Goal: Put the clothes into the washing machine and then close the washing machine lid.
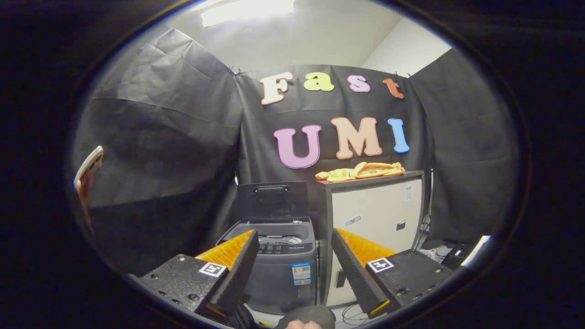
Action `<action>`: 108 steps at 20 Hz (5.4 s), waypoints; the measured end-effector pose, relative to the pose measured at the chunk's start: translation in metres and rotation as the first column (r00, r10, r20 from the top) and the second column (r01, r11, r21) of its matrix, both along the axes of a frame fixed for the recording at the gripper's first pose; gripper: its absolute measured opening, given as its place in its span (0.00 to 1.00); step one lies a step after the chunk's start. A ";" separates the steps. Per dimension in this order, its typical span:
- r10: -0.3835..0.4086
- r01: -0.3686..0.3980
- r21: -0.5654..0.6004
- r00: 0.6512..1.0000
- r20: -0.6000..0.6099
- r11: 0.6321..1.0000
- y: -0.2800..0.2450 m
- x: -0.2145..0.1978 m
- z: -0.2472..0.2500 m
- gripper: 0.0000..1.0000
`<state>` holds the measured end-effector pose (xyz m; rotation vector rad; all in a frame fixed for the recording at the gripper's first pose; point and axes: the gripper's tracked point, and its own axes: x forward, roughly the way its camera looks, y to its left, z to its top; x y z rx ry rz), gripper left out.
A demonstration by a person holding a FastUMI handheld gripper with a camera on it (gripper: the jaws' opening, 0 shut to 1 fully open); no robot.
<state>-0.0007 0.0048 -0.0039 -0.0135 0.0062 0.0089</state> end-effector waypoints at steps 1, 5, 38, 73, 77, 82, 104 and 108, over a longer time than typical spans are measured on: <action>0.001 -0.001 0.000 1.000 0.001 1.000 0.000 0.000 0.000 0.97; 0.001 -0.001 0.002 1.000 0.001 1.000 0.001 -0.001 -0.001 0.97; -0.025 0.027 -0.038 0.998 0.051 0.999 -0.089 0.156 0.055 0.96; -0.281 0.224 -0.193 0.891 -0.356 0.955 -0.242 0.408 0.029 0.51; -0.271 0.211 -0.196 0.893 -0.359 0.958 -0.232 0.407 0.029 0.05; -0.188 0.170 -0.088 0.943 -0.275 0.982 -0.188 0.407 0.077 0.02; 0.226 -0.256 -0.088 0.939 -0.260 0.963 0.114 0.444 0.072 0.01; 0.255 -0.285 -0.065 0.922 -0.292 0.956 0.141 0.452 0.045 0.02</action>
